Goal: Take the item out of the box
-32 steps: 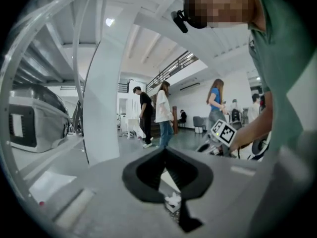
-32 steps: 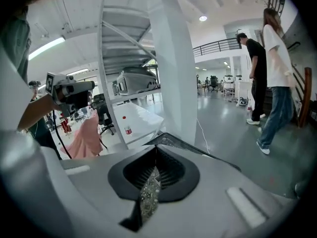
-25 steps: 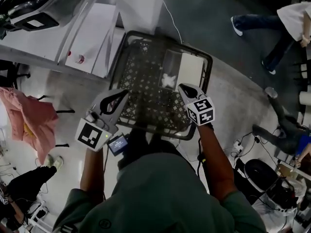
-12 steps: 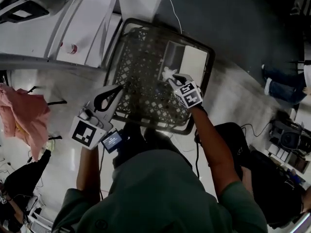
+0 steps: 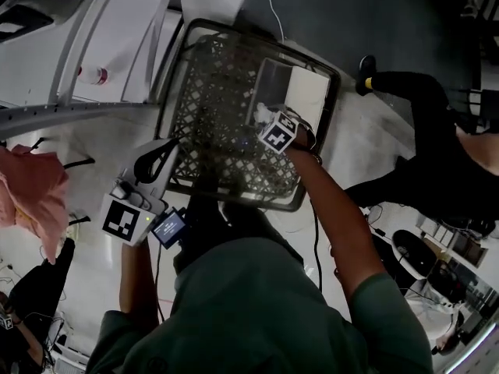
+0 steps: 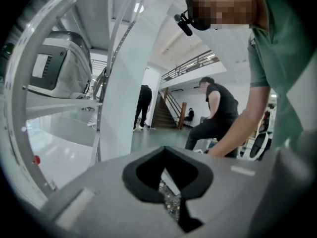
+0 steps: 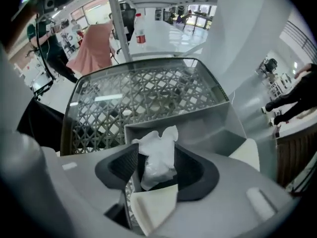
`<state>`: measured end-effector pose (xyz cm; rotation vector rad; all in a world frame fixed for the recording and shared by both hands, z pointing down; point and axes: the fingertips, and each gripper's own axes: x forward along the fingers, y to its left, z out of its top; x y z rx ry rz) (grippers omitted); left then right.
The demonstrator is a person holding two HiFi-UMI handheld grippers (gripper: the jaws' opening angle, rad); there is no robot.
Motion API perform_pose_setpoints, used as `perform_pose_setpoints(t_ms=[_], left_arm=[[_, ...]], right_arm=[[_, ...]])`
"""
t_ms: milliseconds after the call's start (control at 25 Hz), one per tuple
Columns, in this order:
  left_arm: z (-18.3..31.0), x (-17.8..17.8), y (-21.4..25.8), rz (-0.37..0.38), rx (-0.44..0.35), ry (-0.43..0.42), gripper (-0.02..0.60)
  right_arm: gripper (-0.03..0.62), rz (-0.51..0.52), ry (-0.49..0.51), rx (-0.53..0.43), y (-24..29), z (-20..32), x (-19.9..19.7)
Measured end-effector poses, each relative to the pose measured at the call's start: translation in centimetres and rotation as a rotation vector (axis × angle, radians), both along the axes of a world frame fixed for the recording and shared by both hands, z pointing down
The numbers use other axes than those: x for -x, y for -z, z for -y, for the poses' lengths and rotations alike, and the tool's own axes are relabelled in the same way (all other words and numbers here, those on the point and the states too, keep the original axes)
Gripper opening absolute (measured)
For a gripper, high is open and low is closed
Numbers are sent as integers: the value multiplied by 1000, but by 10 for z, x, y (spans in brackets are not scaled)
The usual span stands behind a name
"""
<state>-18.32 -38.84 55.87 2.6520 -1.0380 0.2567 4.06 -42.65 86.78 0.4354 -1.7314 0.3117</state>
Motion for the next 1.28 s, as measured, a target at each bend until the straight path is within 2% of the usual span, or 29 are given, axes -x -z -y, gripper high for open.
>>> perform_pose_setpoints(t_ms=[200,400,520,600,720,960,1280], left_arm=[[3,5,-9,-7,11,6,3],[4,8,-13,-5,20,14,2],[3,12,-15,-4,20,19,2],[2,14,-13,-2,19,20,2],[0,15,-6,0,17,22,2],[-4,9,7,13,-7,21,2],[-17,-10,37,47,-60,6,2]], right_arm=[[232,-102,105,73,-20,5,-1],[221,-149,132,113,-35,7,-2],[181,-159,124,113,-37,6,1],[122,-162,101,103,-34,6,1],[74,-158,67,77,-24,5,-1],[23,-85,-38,3,6,7,-10],[18,96,-152,-120,62,-5,-8]])
